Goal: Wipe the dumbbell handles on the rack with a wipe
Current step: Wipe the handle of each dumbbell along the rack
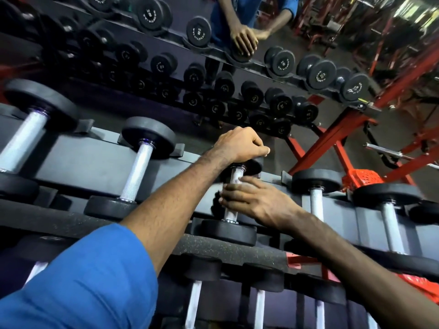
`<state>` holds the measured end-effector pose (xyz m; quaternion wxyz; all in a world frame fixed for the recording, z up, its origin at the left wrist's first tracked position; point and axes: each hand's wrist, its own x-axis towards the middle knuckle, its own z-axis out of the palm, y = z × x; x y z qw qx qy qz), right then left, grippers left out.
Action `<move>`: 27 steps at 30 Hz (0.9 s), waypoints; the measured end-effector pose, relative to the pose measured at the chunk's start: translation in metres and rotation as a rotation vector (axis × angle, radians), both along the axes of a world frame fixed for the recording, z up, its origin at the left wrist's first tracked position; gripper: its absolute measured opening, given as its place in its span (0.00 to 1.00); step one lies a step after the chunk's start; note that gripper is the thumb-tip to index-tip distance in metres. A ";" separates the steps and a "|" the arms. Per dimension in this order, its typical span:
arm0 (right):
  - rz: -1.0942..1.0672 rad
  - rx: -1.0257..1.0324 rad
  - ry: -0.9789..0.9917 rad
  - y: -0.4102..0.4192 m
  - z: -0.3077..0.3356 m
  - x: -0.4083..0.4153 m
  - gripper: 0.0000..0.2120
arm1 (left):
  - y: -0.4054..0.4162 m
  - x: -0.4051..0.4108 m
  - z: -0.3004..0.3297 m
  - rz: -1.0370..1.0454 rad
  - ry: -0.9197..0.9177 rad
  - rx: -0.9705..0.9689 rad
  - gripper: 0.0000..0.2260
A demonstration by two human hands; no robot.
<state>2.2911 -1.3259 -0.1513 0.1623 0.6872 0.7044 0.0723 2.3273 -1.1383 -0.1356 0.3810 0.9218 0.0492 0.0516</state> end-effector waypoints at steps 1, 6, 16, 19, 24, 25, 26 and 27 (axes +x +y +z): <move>0.034 -0.007 -0.009 -0.002 -0.001 -0.003 0.22 | 0.000 0.000 0.000 0.001 0.003 -0.001 0.09; -0.044 0.140 -0.046 0.011 0.009 0.011 0.20 | -0.001 0.001 0.001 0.007 0.002 0.015 0.10; -0.110 0.239 0.277 -0.021 -0.014 -0.016 0.23 | 0.000 0.003 0.000 0.022 0.028 0.017 0.10; 0.017 0.216 0.267 -0.032 -0.019 -0.022 0.22 | -0.003 0.002 0.000 0.024 0.030 0.029 0.11; -0.140 0.439 0.345 -0.024 -0.016 0.007 0.20 | -0.004 0.003 0.001 0.024 0.029 0.046 0.11; -0.132 0.451 0.342 -0.025 -0.019 0.001 0.19 | -0.003 0.004 0.000 0.023 0.025 0.044 0.11; -0.112 0.450 0.333 -0.027 -0.022 -0.006 0.17 | -0.003 0.005 0.000 0.019 0.021 0.046 0.11; -0.103 0.439 0.345 -0.029 -0.024 -0.016 0.16 | -0.003 0.005 0.000 0.016 0.019 0.044 0.11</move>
